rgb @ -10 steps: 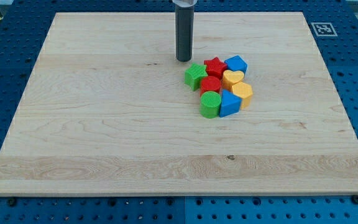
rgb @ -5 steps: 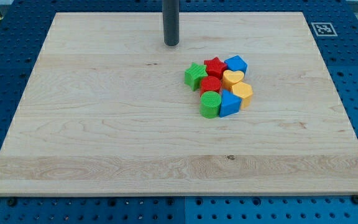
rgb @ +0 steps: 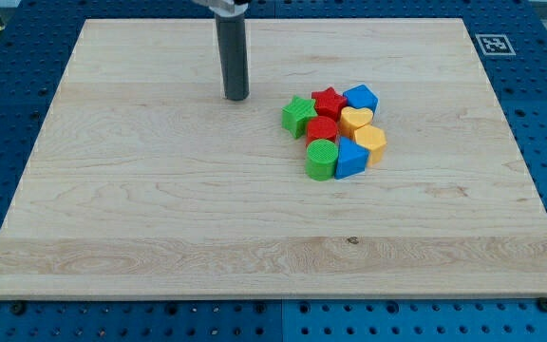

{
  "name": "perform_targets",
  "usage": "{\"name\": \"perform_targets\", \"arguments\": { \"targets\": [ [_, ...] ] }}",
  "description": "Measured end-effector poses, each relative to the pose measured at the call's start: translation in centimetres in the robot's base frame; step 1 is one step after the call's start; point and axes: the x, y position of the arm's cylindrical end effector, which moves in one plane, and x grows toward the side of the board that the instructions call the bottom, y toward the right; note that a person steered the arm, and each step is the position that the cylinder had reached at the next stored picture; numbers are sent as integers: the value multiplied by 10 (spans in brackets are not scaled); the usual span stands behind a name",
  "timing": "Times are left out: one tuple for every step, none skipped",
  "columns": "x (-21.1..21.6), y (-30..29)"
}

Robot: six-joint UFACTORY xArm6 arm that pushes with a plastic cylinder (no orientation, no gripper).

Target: Nudge the green circle along with blue triangle a bit right

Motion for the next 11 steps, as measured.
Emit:
{"name": "perform_targets", "arguments": {
  "targets": [
    [0,0],
    [9,-6],
    [28,-9],
    [30,-9],
    [31,-9],
    [47,-6],
    [60,5],
    [74,25],
    [89,48],
    [97,70],
    [97,83]
  ]
}}
